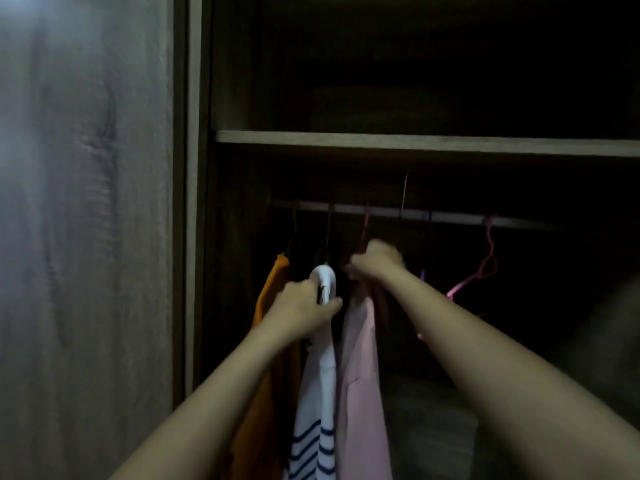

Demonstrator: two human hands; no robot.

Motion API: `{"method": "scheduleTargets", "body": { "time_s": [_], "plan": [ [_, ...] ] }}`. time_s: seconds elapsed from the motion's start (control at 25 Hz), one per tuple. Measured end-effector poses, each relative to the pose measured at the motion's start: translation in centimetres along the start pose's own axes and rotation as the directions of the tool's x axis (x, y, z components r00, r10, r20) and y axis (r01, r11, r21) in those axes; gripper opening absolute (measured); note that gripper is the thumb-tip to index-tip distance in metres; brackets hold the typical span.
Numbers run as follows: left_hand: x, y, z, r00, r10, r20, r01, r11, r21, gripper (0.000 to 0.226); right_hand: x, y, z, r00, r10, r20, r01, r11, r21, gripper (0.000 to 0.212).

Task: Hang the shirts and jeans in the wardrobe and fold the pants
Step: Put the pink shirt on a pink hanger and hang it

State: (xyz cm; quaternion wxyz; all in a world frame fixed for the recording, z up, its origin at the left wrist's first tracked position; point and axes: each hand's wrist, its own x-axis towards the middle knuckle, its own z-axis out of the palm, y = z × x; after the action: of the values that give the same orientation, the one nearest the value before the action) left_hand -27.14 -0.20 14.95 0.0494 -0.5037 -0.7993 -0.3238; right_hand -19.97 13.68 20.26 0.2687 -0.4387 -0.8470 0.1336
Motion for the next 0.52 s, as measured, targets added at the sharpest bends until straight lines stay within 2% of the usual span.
{"method": "scheduleTargets", "body": {
  "time_s": [0.04, 0.12, 0.2, 0.24, 0.32, 0.36, 0.44, 0.52],
  "plan": [
    [-0.5, -0.1, -1.2, 0.998, 0.003, -0.055, -0.003, 1.0, 0.001, 0.053, -1.1, -0.6, -0.7, 0.986, -0.065, -0.155, 0.058, 0.997, -0.048, 0.032],
    [-1.9, -1.1, -3.6, 0.98, -0.005, -0.199, -0.005, 0.999, -0.047, 0.044, -4.0, -2.0, -1.6, 0.88, -0.273, -0.388, 0.283, 0.959, -0.034, 0.038],
    [-4.7, -2.8, -5.5, 0.941, 0.026, -0.337, -0.063, 0.993, -0.098, 0.036, -7.4, -3.2, -0.7, 0.756, -0.426, -0.496, 0.511, 0.859, 0.041, 0.039],
    [-6.6, -3.9, -6.3, 0.916, 0.049, -0.398, -0.099, 0.989, -0.106, 0.033, -9.2, -3.7, 0.7, 0.717, -0.471, -0.514, 0.591, 0.802, 0.088, 0.036],
    [-10.4, -6.8, -7.1, 0.853, 0.072, -0.518, -0.132, 0.988, -0.08, 0.026, -12.9, -5.4, 4.3, 0.697, -0.549, -0.461, 0.682, 0.706, 0.191, 0.031],
    [-12.7, -9.0, -7.2, 0.818, 0.044, -0.574, -0.1, 0.993, -0.066, 0.024, -14.9, -6.6, 6.8, 0.704, -0.589, -0.396, 0.701, 0.663, 0.262, 0.029],
    [-16.8, -13.6, -7.1, 0.754, -0.074, -0.653, 0.034, 0.997, -0.073, 0.023, -17.9, -9.0, 11.5, 0.707, -0.653, -0.271, 0.702, 0.605, 0.375, 0.027],
    [-21.2, -18.3, -7.1, 0.716, -0.202, -0.668, 0.217, 0.974, -0.063, 0.026, -20.4, -11.1, 16.0, 0.685, -0.705, -0.183, 0.702, 0.571, 0.426, 0.025]
  ]
}}
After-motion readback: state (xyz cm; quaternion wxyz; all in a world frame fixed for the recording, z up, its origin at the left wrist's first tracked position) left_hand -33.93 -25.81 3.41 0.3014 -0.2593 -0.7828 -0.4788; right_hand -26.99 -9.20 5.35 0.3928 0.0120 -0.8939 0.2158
